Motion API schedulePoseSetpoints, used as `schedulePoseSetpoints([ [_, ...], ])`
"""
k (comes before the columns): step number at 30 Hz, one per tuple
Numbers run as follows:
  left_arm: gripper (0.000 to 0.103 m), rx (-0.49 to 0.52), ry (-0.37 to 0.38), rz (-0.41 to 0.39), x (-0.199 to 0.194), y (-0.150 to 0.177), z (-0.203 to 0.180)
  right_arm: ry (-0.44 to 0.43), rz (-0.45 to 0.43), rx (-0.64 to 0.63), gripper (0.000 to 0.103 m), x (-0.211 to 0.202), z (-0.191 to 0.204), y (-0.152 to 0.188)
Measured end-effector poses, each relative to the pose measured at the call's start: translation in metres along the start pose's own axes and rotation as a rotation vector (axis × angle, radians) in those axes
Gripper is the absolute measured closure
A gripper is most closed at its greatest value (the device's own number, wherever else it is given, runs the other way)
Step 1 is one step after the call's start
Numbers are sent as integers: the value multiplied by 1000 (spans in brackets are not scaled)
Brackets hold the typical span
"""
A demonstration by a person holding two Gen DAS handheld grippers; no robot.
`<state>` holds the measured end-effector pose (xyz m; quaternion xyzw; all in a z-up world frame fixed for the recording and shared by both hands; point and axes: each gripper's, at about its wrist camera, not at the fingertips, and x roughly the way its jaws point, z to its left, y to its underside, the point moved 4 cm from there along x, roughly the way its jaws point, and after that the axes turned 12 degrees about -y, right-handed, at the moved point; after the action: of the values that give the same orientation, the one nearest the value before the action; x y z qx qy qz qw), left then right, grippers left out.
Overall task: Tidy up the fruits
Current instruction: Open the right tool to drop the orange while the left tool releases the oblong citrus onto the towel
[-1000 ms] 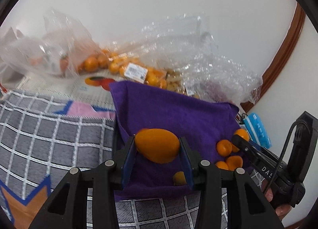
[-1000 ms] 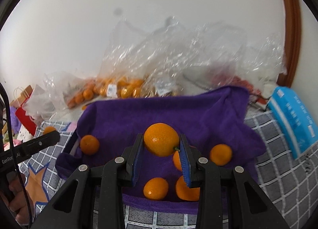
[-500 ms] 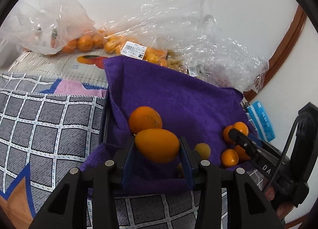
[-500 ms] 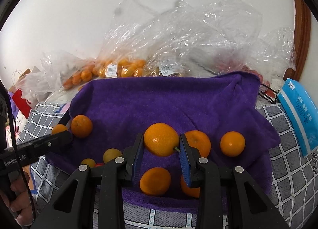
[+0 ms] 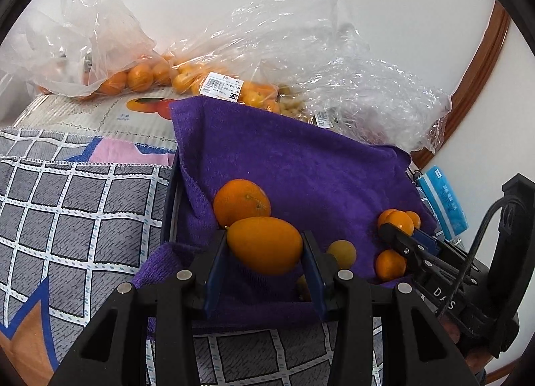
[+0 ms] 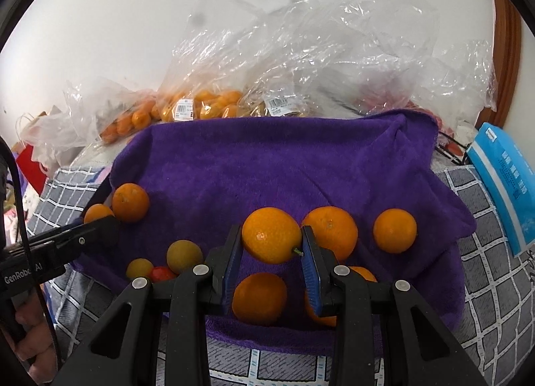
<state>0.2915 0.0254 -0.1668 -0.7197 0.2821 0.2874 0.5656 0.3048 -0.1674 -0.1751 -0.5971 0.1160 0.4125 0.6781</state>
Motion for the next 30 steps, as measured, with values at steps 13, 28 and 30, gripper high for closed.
schedulePoseSetpoints([
  [13, 62, 16, -56, -48, 2, 3, -1, 16, -7, -7, 69, 1, 0, 3],
  [28, 56, 9, -59, -82, -3, 5, -1, 43, -35, -15, 65, -4, 0, 3],
  [30, 53, 15, -59, -89, -6, 4, -2, 55, -60, -24, 59, -9, 0, 1],
])
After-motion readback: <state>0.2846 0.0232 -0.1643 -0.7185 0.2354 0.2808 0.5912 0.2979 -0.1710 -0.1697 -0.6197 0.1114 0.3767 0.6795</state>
